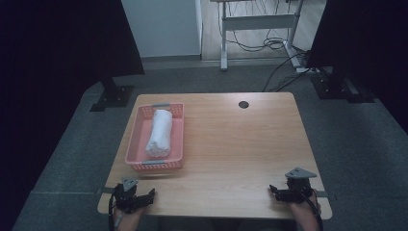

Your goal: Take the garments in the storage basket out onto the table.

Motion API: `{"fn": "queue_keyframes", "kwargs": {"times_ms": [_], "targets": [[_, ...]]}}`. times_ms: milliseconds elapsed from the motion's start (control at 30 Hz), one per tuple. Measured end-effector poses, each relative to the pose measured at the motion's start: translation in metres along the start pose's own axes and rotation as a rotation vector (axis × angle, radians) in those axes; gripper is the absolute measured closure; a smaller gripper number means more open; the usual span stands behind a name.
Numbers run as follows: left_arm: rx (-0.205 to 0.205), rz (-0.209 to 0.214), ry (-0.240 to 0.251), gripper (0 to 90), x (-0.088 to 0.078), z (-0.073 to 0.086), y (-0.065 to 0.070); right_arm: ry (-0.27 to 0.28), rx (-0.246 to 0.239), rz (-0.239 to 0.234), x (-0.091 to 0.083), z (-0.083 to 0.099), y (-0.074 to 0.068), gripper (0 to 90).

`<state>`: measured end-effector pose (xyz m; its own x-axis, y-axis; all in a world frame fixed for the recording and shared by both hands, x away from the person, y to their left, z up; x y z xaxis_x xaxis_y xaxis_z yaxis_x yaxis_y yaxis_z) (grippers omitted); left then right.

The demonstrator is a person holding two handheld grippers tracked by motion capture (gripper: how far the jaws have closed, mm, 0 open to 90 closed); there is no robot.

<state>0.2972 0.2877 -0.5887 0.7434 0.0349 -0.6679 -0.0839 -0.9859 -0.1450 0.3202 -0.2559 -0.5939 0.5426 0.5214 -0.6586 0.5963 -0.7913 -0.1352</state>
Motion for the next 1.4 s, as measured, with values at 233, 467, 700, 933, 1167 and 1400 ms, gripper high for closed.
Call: {"fn": "queue_keyframes", "kwargs": {"times_ms": [233, 467, 700, 933, 1167, 1400], "targets": [[0.0, 0.0, 0.002, 3.6, 0.0, 0.0, 0.0, -0.001, 0.0, -0.001, 0.0, 0.0, 0.0, 7.8], [-0.006, -0.003, 0.004, 4.2, 0.0, 0.0, 0.0, -0.001, -0.002, -0.001, 0.0, 0.0, 0.0, 7.8], [-0.007, -0.004, 0.001, 4.4, 0.0, 0.0, 0.0, 0.0, -0.001, -0.001, 0.0, 0.0, 0.0, 7.8], [-0.01, -0.01, -0.013, 4.3, -0.001, -0.001, 0.0, 0.0, -0.001, -0.001, 0.0, 0.0, 0.0, 7.8], [-0.014, -0.004, -0.018, 5.0, -0.003, -0.003, 0.001, 0.0, -0.001, -0.001, 0.0, 0.0, 0.0, 7.8], [-0.008, -0.011, -0.008, 5.0, -0.011, -0.008, 0.002, -0.001, 0.0, -0.001, 0.0, 0.0, 0.0, 7.7]]}}
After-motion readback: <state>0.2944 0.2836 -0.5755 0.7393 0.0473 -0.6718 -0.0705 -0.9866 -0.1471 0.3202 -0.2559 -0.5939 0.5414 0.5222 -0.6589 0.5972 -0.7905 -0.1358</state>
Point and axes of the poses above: each handheld gripper's, and its own axes: x roughly forward along the jaws, z roughly out of its underside, y roughly to its right, the point moved 4 cm from there along x, roughly forward along the jaws, and after that the axes turned 11 degrees about -z, right-handed, at the moved point
